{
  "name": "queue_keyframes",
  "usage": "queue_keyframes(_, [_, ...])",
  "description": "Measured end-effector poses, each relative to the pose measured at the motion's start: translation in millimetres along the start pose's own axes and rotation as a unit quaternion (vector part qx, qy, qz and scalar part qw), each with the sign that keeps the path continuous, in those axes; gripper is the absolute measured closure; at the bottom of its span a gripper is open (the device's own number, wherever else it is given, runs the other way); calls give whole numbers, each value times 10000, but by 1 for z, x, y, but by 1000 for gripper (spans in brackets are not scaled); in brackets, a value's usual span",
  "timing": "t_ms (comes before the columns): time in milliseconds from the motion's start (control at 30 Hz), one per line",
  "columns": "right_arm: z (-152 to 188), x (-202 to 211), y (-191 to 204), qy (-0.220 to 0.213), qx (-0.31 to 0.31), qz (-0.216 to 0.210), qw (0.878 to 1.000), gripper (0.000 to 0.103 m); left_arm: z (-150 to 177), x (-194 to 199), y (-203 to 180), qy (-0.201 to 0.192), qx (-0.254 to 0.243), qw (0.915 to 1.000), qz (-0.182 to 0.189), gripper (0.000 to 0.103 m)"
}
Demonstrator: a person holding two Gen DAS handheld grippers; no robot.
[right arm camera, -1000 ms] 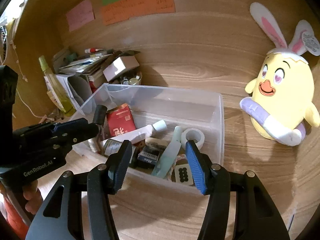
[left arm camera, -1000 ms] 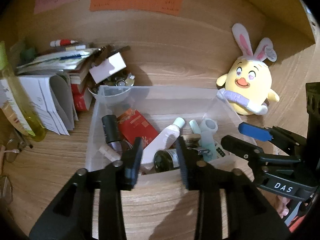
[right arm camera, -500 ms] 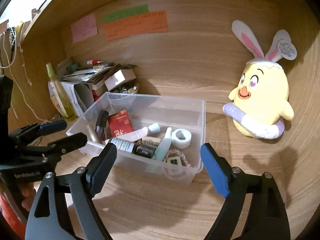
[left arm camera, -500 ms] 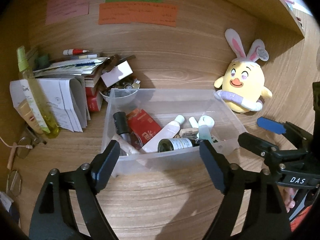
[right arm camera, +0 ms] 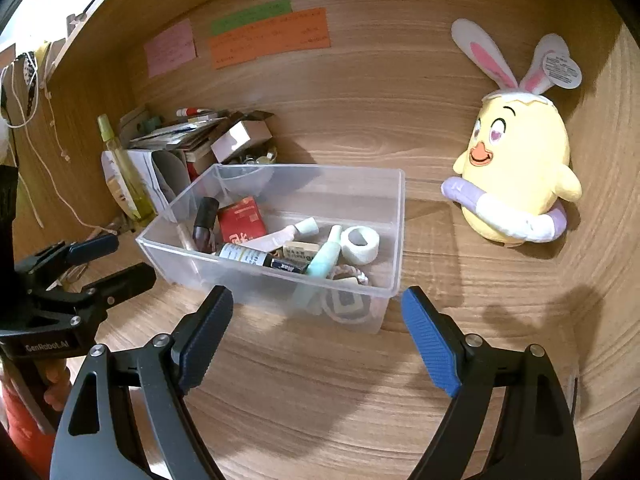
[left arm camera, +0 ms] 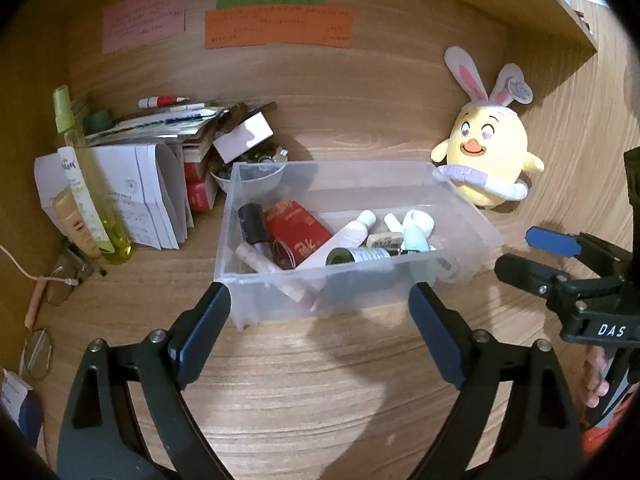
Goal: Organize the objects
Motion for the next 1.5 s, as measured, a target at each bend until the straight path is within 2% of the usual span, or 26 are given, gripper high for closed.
queue_keyframes(1500, [8, 3, 11, 49, 86, -79, 9999, 18, 5, 2, -4, -13, 36, 10000, 63, 11])
Point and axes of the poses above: each gripper's, at about its wrist camera, not at the fingertips, and x roughly against the way its jaws point, y to its left, z to its underside, the point moved 3 cm from there along -x, roughly the way its jaws point, and after that the axes turned 9 degrees about z, right-handed, at the moved point
